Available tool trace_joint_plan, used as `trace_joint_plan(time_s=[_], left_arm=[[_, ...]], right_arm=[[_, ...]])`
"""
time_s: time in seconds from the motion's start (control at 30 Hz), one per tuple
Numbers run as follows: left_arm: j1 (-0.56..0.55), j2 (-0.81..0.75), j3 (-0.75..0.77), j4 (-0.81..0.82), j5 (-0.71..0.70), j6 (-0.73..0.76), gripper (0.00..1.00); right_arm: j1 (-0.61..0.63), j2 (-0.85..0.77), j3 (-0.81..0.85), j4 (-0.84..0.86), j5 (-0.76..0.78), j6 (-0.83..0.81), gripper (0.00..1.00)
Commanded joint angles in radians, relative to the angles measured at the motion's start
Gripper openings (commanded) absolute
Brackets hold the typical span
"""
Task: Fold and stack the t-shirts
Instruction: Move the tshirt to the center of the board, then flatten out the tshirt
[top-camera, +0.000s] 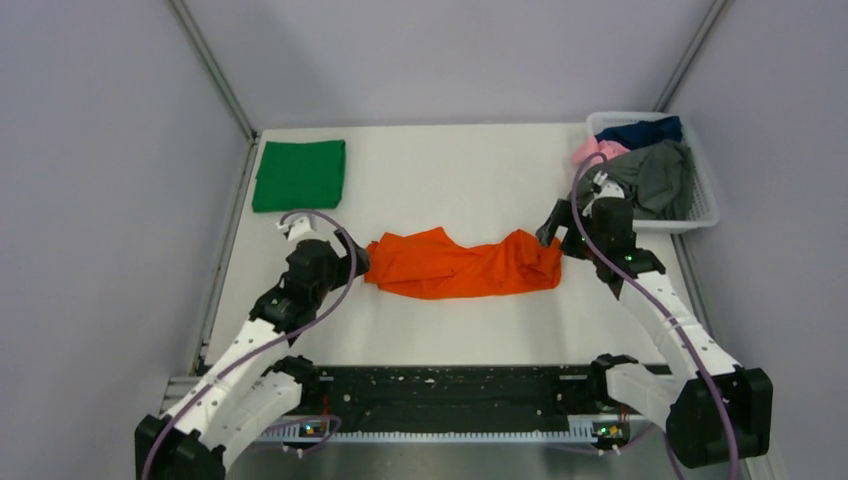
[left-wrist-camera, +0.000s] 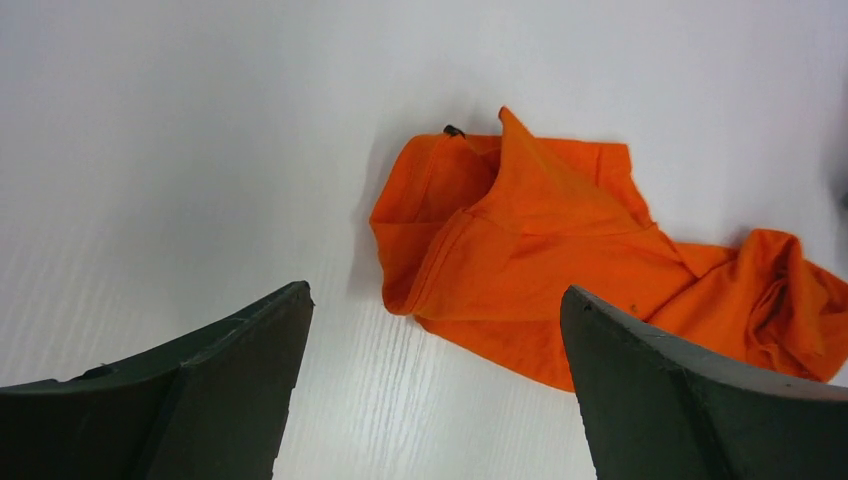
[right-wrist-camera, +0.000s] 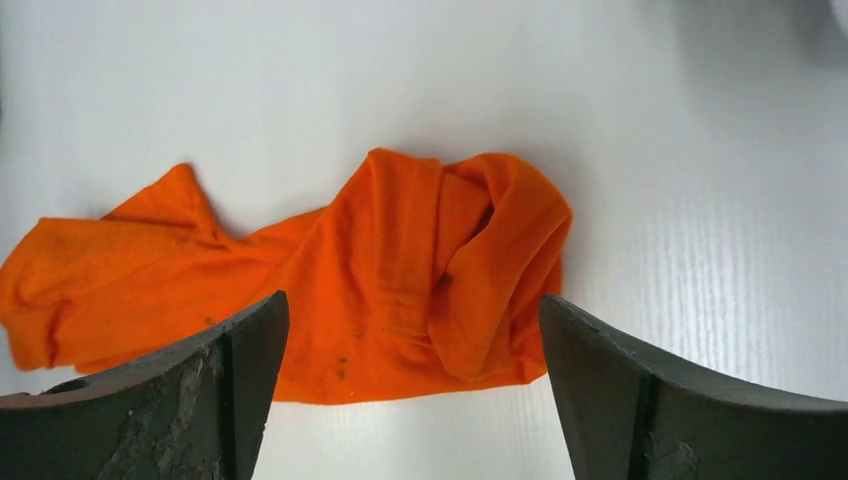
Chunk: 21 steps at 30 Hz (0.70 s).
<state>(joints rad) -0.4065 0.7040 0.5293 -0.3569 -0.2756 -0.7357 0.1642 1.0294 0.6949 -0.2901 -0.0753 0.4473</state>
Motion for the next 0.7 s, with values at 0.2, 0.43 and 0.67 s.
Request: trace_joint_plan(time_s=[0.2, 0.43, 0.67], left_arm=[[0.006, 0.593, 0.309, 0.122, 0.223, 0.112, 0.99], [0.008, 0.813, 0.415, 0.102, 0.388, 0.137, 0.77], [0.008, 0.904, 0.446, 0.104, 0.431, 0.151, 0.62]], right_arm=[[0.011, 0.012, 0.044, 0.002, 0.057, -0.137, 0.97], [0.174, 0.166, 0.105, 0.078, 0.054, -0.285, 0.95], [0.214, 0.356, 0.159, 0.132, 0.056, -0.283, 0.87]])
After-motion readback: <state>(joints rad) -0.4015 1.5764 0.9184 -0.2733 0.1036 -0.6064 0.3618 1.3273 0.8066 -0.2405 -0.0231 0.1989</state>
